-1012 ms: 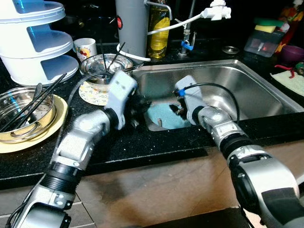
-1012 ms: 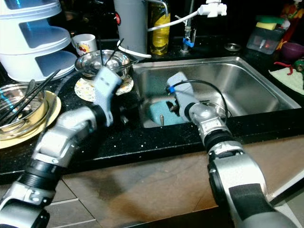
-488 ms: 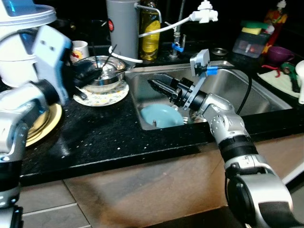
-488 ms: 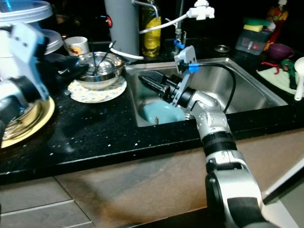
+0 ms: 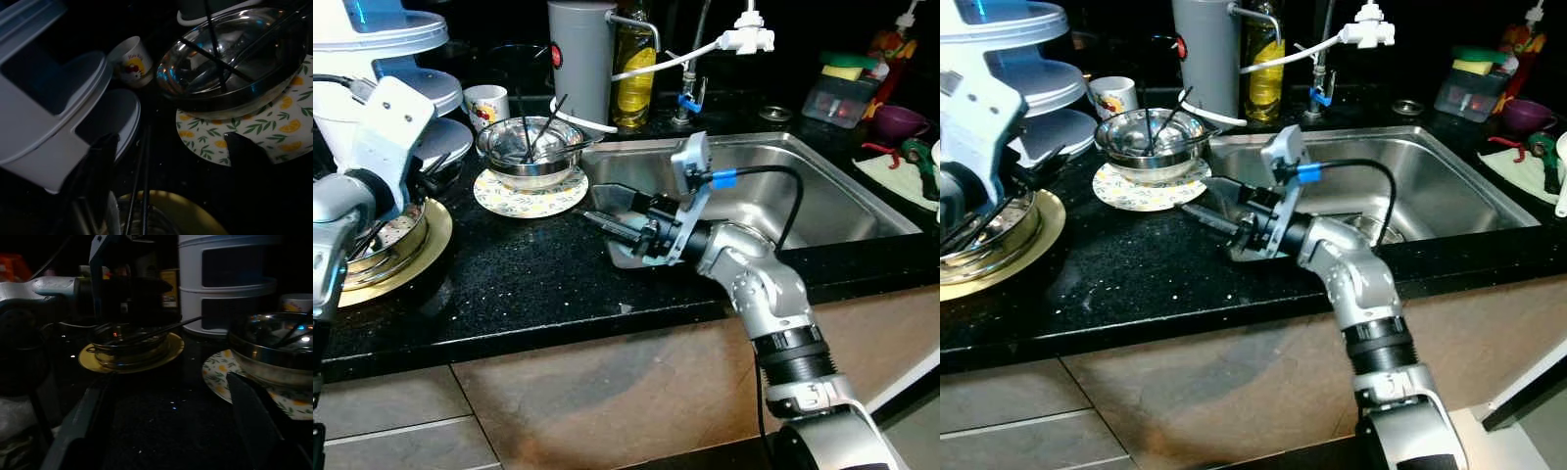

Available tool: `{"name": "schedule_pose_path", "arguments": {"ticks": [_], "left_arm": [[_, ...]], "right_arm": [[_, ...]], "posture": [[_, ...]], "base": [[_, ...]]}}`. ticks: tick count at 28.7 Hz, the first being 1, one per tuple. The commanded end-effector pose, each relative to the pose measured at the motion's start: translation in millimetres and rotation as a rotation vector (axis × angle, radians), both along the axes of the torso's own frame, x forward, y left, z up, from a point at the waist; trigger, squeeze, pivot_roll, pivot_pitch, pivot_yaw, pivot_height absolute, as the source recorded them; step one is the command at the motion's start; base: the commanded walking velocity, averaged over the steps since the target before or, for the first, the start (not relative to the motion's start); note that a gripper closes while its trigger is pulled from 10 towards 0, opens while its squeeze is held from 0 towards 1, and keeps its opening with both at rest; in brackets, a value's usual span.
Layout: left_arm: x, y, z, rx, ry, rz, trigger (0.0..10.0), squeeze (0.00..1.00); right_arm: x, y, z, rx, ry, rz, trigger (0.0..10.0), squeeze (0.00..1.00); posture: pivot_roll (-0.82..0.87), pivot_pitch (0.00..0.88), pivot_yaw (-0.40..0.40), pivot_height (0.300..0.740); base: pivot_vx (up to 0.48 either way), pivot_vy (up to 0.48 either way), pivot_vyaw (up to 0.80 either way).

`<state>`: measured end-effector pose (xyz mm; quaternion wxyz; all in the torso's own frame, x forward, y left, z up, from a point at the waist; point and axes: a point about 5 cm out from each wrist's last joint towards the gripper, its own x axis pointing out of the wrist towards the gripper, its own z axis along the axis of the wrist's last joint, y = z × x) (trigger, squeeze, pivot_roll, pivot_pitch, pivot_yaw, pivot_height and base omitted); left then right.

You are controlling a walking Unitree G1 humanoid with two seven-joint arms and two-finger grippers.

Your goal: Kitchen organization

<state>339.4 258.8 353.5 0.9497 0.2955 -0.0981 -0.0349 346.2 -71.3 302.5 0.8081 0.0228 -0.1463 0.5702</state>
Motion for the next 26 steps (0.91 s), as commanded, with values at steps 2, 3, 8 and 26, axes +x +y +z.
{"name": "schedule_pose_path", "arguments": {"ticks": [2,3,8,26], "left_arm": [[8.5,1.2,-6.4,0.023,0.007,0.044,10.0,1.00],[11.7,1.8,-7.3,0.011,0.003,0.055,10.0,1.00],[21.5,4.1,-6.6,0.038,0.001,0.103,10.0,1.00],[46.4,26.5,-16.1,0.081,0.056,0.245,10.0,0.00]], "right_arm": [[-5.9,5.9,-0.2,-0.012,-0.003,0.015,10.0,0.00],[-7.4,6.4,0.1,-0.012,-0.002,0.015,10.0,0.00],[-10.6,4.7,1.3,-0.026,0.012,0.010,10.0,0.00],[-15.6,6.0,0.1,-0.081,0.075,0.000,10.0,0.00]], "posture": [[0.05,0.160,-0.054,0.740],[0.05,0.160,-0.054,0.740],[0.03,0.165,-0.051,0.740],[0.02,0.196,-0.060,0.740]], "base": [[0.000,0.000,0.00],[0.000,0.000,0.00],[0.000,0.000,0.00],[0.000,0.000,0.00]]}}
